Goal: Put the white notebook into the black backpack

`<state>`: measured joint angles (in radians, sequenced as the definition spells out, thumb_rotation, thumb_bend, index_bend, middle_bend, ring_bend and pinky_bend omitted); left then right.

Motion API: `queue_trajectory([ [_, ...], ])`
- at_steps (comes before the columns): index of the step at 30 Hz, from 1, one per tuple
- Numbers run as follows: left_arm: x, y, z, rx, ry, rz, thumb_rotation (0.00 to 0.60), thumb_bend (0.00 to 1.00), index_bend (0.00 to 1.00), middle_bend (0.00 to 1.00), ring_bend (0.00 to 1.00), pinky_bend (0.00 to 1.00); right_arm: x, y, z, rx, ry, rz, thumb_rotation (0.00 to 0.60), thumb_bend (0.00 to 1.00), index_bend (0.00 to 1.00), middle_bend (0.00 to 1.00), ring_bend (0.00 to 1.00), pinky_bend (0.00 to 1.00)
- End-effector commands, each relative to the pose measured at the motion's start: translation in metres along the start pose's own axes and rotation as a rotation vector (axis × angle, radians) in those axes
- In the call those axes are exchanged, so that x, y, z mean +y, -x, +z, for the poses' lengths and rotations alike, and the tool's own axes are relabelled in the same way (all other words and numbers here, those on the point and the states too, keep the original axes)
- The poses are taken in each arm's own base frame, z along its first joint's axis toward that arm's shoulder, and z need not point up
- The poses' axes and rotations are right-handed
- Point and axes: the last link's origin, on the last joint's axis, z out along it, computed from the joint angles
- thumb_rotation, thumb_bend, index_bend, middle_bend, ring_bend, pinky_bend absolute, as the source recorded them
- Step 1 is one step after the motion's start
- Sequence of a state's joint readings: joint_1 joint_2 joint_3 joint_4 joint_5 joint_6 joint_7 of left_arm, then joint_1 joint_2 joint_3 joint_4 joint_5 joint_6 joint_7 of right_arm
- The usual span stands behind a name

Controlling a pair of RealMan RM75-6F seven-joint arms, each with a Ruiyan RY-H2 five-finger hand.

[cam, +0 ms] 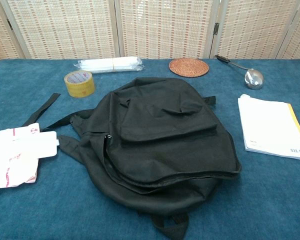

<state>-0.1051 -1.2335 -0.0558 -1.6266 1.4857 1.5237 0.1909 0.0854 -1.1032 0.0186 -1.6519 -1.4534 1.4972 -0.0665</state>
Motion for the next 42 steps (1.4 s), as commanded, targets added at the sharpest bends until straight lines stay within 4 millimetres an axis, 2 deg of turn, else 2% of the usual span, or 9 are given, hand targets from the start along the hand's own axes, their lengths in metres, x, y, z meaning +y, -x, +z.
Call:
queue_trajectory([
  [1, 0.001, 0.000, 0.001, 0.023, 0.007, -0.013, 0.600, 0.22, 0.05, 0.04, 0.03, 0.00, 0.000, -0.001, 0.000, 0.001, 0.003, 0.004, 0.600, 0.45, 0.00, 0.00, 0.04, 0.00],
  [12, 0.002, 0.002, 0.001, 0.007, 0.000, -0.007, 0.600, 0.22, 0.06, 0.04, 0.04, 0.00, -0.002, 0.006, 0.010, -0.016, -0.039, -0.017, 0.600, 0.45, 0.00, 0.00, 0.05, 0.00],
  [21, 0.004, 0.005, 0.003, -0.005, 0.001, -0.008, 0.600, 0.22, 0.06, 0.04, 0.04, 0.00, -0.007, 0.053, 0.039, -0.121, -0.150, -0.135, 0.600, 0.44, 0.00, 0.00, 0.06, 0.00],
  [31, 0.002, 0.006, 0.002, -0.019, -0.010, -0.014, 0.600, 0.22, 0.06, 0.04, 0.04, 0.00, 0.004, 0.115, 0.062, -0.218, -0.204, -0.209, 0.600, 0.44, 0.00, 0.00, 0.06, 0.00],
  [42, 0.005, 0.006, 0.003, -0.026, -0.009, -0.013, 0.600, 0.22, 0.06, 0.04, 0.04, 0.00, -0.006, 0.147, 0.087, -0.218, -0.276, -0.232, 0.600, 0.44, 0.00, 0.00, 0.06, 0.00],
])
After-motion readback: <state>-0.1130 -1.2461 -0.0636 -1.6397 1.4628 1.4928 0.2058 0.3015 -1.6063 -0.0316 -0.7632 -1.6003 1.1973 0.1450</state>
